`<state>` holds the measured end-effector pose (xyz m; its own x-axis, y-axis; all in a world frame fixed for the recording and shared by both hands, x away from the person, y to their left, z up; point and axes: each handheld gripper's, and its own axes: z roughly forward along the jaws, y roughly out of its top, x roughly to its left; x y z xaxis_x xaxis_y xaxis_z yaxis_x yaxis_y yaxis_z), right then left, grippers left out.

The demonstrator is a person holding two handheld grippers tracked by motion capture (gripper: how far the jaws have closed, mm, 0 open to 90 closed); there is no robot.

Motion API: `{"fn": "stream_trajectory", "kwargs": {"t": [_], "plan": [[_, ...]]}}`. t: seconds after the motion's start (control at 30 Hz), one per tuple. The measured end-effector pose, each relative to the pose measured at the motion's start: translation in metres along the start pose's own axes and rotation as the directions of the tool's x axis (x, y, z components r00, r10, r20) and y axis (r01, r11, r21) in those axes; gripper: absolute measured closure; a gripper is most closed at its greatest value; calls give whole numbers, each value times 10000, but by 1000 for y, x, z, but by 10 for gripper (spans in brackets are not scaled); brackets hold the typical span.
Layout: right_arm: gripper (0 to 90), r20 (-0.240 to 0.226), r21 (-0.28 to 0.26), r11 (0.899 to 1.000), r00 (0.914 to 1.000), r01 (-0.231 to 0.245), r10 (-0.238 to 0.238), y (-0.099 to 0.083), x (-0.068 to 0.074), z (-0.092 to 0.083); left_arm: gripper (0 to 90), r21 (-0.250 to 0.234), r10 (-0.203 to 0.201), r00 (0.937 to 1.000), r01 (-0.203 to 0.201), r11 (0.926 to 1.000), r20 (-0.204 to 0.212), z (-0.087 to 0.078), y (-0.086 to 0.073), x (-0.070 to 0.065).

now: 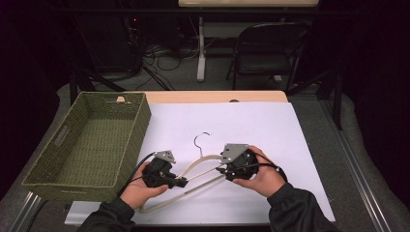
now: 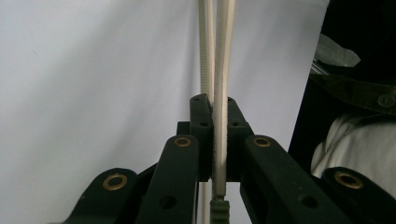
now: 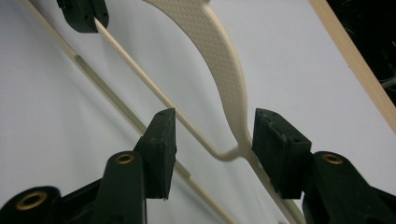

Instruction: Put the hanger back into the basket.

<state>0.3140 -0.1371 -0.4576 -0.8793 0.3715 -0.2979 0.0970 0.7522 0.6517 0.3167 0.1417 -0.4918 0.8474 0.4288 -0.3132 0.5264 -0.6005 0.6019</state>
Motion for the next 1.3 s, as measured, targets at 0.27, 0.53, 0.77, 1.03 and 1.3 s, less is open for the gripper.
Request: {"fn": "stream_trajectory", "kwargs": {"t": [0.27, 0.53, 0.77, 1.03, 1.3], "plan": [[497, 270, -237, 9982, 9981, -552, 559, -11, -8, -19, 871, -167, 19, 9991, -26, 9999, -433, -19, 3, -11], [497, 255, -206, 9954, 9952, -939, 944, -18, -10, -21, 871, -468, -199, 9961, 160, 9988, -856, -40, 3, -17], [497, 82, -164, 9926, 9927, -1203, 1204, -18, -10, -22, 871, -779, -346, 9934, 261, 9966, -1095, -64, 3, -19], [498, 18, -122, 9896, 9897, -1432, 1433, -21, -12, -23, 871, -1012, -383, 9872, 227, 9946, -1548, -98, 7, -20], [499, 62, -129, 9875, 9875, -1571, 1572, -25, -14, -23, 870, -1418, -575, 9776, 288, 9895, -2023, -131, 10, -13]]}}
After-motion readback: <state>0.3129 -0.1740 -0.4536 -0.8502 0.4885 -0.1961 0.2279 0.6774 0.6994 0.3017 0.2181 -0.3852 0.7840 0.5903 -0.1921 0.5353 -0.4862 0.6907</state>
